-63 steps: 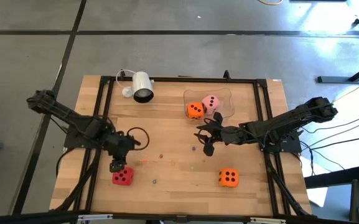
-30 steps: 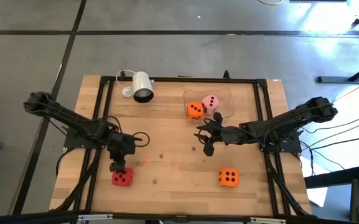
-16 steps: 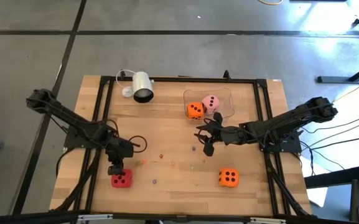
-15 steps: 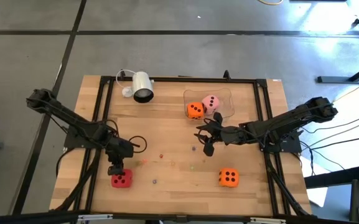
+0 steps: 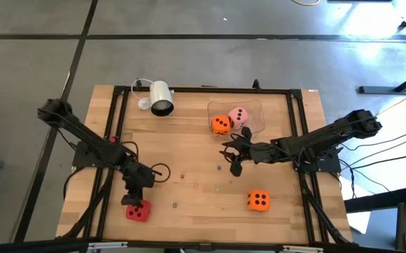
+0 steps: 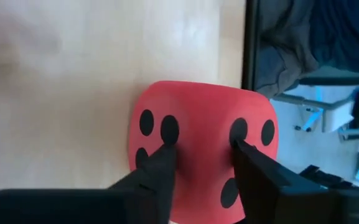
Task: Pick & Place Dice
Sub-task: Put the large red die into the transparent bin
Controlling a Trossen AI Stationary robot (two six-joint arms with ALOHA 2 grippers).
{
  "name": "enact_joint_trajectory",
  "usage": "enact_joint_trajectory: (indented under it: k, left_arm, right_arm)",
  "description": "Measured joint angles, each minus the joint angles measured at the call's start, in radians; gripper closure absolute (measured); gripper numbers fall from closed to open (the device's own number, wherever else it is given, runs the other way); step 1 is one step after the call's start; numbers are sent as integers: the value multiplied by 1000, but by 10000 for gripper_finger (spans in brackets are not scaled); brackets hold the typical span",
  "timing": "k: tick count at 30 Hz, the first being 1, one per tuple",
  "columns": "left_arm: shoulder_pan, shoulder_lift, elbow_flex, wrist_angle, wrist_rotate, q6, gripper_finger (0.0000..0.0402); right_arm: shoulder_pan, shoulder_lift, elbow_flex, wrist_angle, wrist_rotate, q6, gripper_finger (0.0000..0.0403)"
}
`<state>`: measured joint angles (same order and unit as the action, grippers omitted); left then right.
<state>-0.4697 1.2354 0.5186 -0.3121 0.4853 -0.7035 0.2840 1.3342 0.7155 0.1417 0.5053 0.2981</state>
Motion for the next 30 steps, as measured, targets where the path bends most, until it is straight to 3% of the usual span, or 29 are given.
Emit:
enact_joint_trajectory:
  k: [6,18,24,30]
  left_arm:
    - [-8,102,0,56,10,38,379]
    - [6,89,-3,182,4,-20,384]
    - [6,14,-6,236,-32,-75,387]
    - [8,-74,-7,268,-168,-82,388]
  right_arm:
    - [0,0,0,0,3,-3,249]
    - [0,0,0,0,9,2,250]
    - [0,-9,0,8,163,32,250]
    - [18,-56,1,8,222,58,250]
